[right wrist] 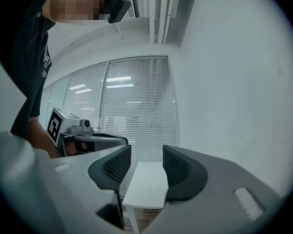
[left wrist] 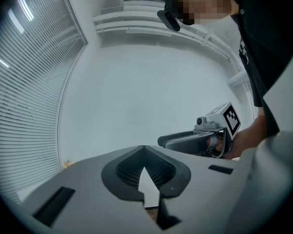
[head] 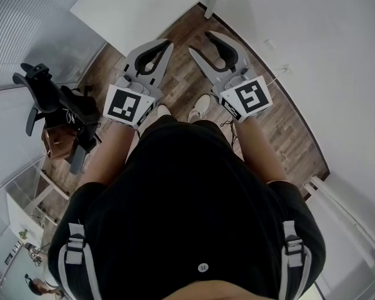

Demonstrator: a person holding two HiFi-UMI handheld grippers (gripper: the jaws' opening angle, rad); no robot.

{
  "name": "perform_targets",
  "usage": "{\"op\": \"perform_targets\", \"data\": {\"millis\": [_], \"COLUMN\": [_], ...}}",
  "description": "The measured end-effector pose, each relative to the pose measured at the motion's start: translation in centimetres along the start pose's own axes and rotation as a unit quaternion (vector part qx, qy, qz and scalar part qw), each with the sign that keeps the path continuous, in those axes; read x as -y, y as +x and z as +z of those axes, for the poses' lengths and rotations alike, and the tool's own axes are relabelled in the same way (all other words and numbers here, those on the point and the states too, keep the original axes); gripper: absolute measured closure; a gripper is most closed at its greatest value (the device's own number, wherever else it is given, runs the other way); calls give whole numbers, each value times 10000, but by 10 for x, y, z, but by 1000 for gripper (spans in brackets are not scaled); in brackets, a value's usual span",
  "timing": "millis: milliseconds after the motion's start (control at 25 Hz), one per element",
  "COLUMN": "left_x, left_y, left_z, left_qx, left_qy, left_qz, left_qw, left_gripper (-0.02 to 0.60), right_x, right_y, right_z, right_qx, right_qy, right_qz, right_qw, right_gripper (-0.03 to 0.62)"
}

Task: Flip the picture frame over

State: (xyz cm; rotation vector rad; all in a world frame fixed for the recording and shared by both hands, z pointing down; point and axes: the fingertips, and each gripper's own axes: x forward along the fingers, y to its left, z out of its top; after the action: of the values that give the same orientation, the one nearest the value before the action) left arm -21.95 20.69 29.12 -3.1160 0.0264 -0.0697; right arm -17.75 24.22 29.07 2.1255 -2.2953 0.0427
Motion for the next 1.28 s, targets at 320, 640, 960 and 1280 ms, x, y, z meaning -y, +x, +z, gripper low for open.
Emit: {"op": "perform_targets", "data": {"millis": [320, 640, 960, 1280], "left_x": [-3, -3, 7, 20], "left_y": [19, 40, 74, 109], "left_z": [0, -1, 0, 7], "left_qx": [-10, -48, -102, -142], "left_qy": [7, 13, 21, 42], "left_qz": [59, 163, 426, 721], "left_qw": [10000, 9999, 9990, 9973], "left_gripper": [575, 575, 575, 575], "right_x": [20, 42, 80, 126], "right_y": [4, 4, -10, -27], "right_z": [0, -1, -2, 0], "right_qx": [56, 54, 86, 90], "right_qy": [64, 166, 272, 305], "right_qz": [30, 147, 305, 479], "right_qw": [10000, 9997, 9991, 9983], "right_gripper": [234, 200, 200, 200]}}
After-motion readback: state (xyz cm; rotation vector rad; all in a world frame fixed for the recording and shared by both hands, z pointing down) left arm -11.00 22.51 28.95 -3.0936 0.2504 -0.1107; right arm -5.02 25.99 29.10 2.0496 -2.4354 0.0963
